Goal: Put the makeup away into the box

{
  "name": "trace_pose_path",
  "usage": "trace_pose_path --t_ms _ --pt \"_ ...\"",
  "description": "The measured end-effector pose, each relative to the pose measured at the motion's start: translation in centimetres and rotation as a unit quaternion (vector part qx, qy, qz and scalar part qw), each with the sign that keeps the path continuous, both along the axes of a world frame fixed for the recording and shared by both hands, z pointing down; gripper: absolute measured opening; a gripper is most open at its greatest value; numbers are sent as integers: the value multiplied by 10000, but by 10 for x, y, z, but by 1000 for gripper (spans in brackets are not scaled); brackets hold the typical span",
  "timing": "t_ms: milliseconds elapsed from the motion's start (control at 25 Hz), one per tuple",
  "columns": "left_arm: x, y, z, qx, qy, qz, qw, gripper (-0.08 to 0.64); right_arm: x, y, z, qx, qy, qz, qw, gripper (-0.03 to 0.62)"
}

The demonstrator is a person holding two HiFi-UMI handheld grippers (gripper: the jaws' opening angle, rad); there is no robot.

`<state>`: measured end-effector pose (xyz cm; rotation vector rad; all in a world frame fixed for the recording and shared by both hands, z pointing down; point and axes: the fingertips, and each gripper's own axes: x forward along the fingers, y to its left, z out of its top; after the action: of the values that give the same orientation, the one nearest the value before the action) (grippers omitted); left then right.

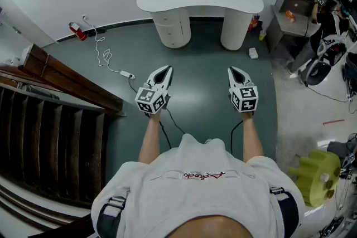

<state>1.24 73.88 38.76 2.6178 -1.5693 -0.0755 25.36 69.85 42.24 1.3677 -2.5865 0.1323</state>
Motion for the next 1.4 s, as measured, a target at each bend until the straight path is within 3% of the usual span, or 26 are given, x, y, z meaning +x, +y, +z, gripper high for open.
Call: trace_pose_path --t_ms 960,1400 --pt "70 -1 6 -54 -84 16 9999 9 58 9 21 -163 -92 -167 9997 20" --pt "68 -25 17 -128 -88 -40 9999 9 47 -20 30 -207 -95 -282 9993 20"
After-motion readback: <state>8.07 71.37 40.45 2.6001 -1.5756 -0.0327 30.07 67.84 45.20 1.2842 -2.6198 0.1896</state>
